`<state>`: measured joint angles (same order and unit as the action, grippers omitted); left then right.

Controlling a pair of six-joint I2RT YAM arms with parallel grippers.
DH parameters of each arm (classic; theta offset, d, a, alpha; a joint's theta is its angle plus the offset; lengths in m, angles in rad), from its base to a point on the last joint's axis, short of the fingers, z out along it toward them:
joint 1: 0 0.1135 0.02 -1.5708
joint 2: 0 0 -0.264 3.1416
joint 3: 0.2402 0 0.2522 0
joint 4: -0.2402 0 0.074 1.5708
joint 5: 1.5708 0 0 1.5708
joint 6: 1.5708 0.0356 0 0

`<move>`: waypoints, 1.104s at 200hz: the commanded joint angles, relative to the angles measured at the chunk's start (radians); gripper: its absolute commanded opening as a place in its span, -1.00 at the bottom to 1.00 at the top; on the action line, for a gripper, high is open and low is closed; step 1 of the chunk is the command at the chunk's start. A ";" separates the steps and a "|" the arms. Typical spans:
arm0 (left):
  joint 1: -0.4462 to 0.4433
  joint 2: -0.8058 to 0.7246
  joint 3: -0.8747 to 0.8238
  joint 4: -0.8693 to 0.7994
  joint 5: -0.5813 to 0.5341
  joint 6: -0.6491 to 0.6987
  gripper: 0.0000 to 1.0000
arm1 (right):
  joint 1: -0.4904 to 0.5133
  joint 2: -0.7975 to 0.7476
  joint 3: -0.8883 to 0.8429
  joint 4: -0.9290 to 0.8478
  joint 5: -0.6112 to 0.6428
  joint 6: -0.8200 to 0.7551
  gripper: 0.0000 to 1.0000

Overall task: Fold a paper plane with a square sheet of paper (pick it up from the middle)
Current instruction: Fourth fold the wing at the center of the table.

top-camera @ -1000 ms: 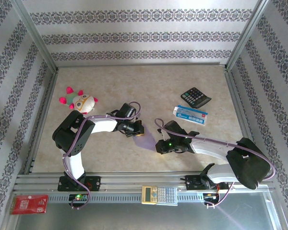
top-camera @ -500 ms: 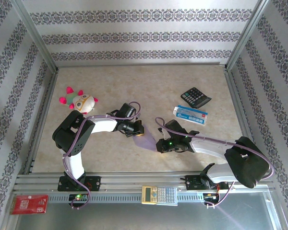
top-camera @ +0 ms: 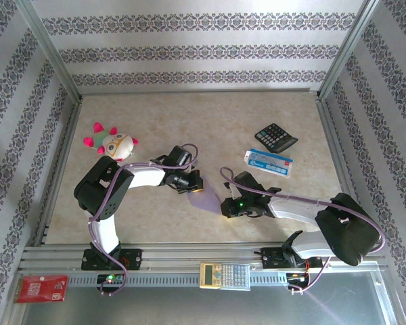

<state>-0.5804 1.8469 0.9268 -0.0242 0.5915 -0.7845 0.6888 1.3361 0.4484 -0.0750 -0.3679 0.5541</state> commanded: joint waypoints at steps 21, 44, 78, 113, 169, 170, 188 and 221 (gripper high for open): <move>0.012 0.042 -0.017 -0.036 -0.058 0.031 -0.96 | -0.009 0.017 -0.044 -0.016 0.026 0.045 -0.82; 0.013 0.048 -0.017 -0.037 -0.061 0.032 -0.97 | -0.011 0.014 -0.055 -0.017 0.037 0.067 -0.84; 0.014 0.053 -0.017 -0.051 -0.078 0.045 -1.00 | -0.009 -0.001 -0.078 -0.015 0.036 0.092 -0.85; 0.016 0.057 -0.018 -0.063 -0.097 0.052 -1.00 | -0.003 -0.025 -0.092 -0.042 0.034 0.119 -0.86; 0.020 0.061 -0.023 -0.076 -0.114 0.055 -1.00 | 0.028 -0.061 -0.130 -0.077 0.059 0.183 -0.88; 0.020 0.061 -0.023 -0.076 -0.114 0.056 -1.00 | 0.029 -0.063 -0.131 -0.078 0.059 0.184 -0.88; 0.021 0.063 -0.022 -0.081 -0.117 0.057 -1.00 | 0.043 -0.092 -0.141 -0.088 0.069 0.204 -0.88; 0.022 0.064 -0.021 -0.082 -0.118 0.059 -1.00 | 0.058 -0.123 -0.155 -0.121 0.087 0.226 -0.89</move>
<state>-0.5804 1.8507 0.9276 -0.0242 0.5915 -0.7582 0.7303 1.2209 0.3408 -0.0193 -0.3103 0.7437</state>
